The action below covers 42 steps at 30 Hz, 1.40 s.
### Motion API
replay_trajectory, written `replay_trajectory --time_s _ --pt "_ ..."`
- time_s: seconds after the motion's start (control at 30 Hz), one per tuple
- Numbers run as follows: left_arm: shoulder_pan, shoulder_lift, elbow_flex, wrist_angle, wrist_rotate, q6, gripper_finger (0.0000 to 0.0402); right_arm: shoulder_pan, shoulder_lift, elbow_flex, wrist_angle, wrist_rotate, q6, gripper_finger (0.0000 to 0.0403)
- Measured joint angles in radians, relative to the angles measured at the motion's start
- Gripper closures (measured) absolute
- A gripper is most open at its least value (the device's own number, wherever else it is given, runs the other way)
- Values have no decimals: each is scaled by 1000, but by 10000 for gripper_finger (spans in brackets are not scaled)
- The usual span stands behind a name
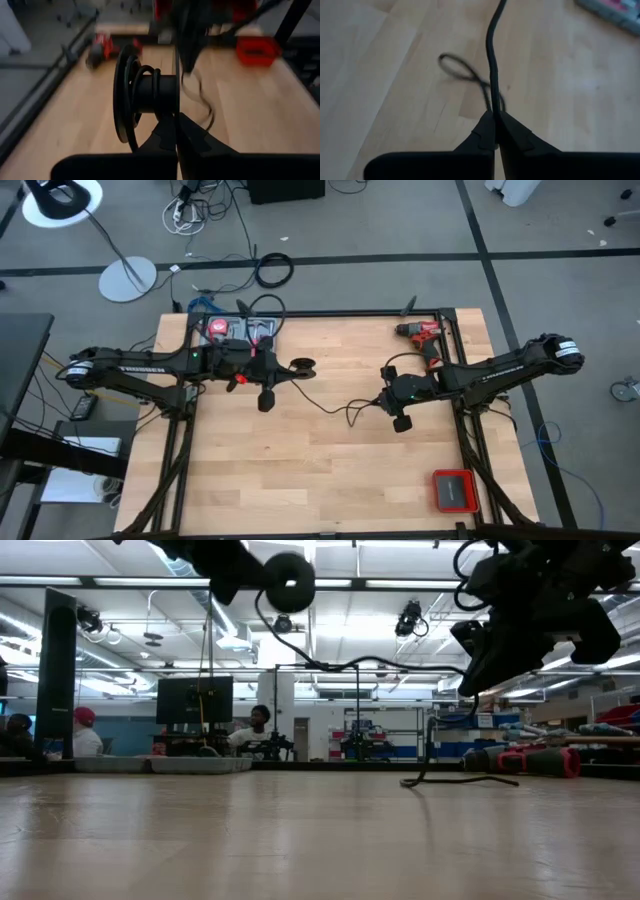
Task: Coil cords
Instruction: Coil the black wire on the black spool
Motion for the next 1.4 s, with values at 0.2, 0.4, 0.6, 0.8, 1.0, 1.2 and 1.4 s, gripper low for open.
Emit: replay_trajectory --time_s 0.2,0.4,0.6,0.8,1.0,1.2,1.4 --pt "-1 -10 -1 -160 44 -81 401 0 -57 0 1 52 -36 398" --pt "-2 -9 -1 -190 94 -101 401 0 -115 0 -4 116 -61 398" --pt "-2 -8 -1 -236 145 -108 401 -1 -174 0 -4 152 -87 398" --pt "-2 -8 -1 -255 188 -130 401 -2 -219 0 -25 198 -89 398" --pt "-2 -8 -1 -255 236 -139 401 -3 -239 0 -30 235 -99 398" --pt "-2 -8 -1 -253 245 -132 401 -3 -244 0 -34 207 -99 398" --pt "-2 -8 -1 -225 221 -100 401 -3 -244 0 -79 178 -87 398"
